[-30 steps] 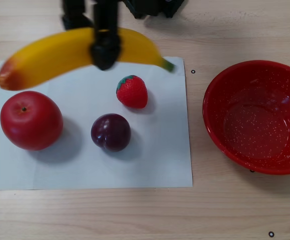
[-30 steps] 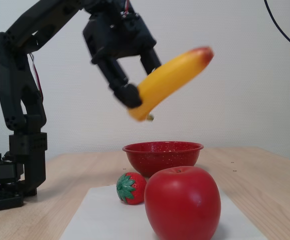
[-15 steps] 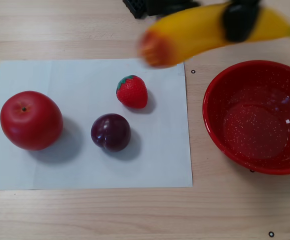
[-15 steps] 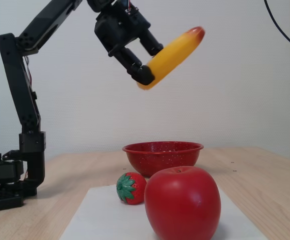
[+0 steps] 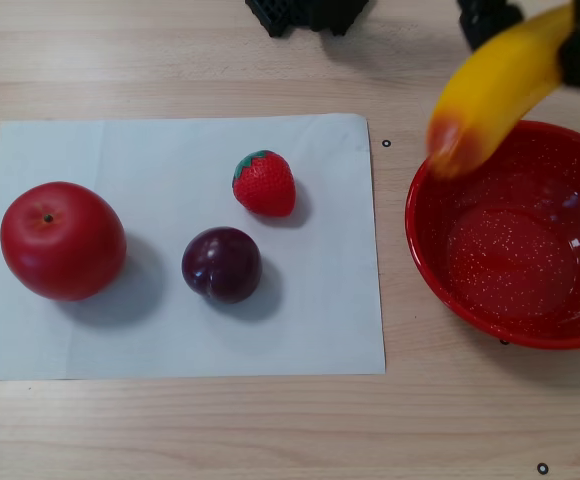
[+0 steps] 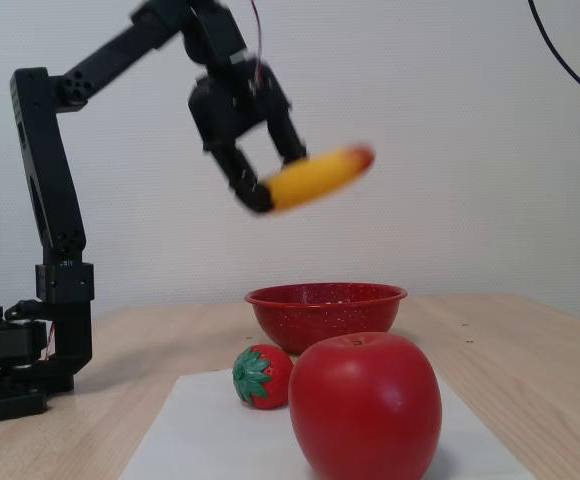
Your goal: Grasp the banana and put it in the red bowl.
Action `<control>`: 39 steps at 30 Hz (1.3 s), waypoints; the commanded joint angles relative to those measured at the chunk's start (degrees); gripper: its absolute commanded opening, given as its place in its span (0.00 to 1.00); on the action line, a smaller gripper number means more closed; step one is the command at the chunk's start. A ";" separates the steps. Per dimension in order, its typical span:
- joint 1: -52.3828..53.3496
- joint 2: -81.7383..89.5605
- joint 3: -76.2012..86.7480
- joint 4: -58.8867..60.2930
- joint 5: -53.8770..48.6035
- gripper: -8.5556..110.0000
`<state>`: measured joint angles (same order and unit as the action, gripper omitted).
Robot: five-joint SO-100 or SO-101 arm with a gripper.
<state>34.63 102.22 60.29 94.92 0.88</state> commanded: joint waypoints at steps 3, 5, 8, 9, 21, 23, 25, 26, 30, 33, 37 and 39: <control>1.93 3.16 3.60 -10.46 -0.88 0.07; 2.55 3.08 6.86 -13.62 -0.18 0.07; 3.16 2.37 10.20 -17.49 0.18 0.07; 3.25 2.11 10.99 -18.63 0.18 0.07; 2.11 -2.81 13.62 -25.66 2.02 0.24; 1.85 -3.16 13.54 -25.75 2.46 0.30; 1.76 -3.25 13.45 -25.31 3.25 0.35; 1.76 -3.25 13.27 -24.79 3.52 0.36; 1.58 -3.25 12.22 -23.29 3.69 0.39; 1.23 -3.25 10.63 -21.71 3.52 0.38; 0.53 -2.72 7.56 -18.46 3.25 0.33; 0.00 -2.11 5.89 -16.44 3.25 0.30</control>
<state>35.42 95.36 73.30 76.46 3.87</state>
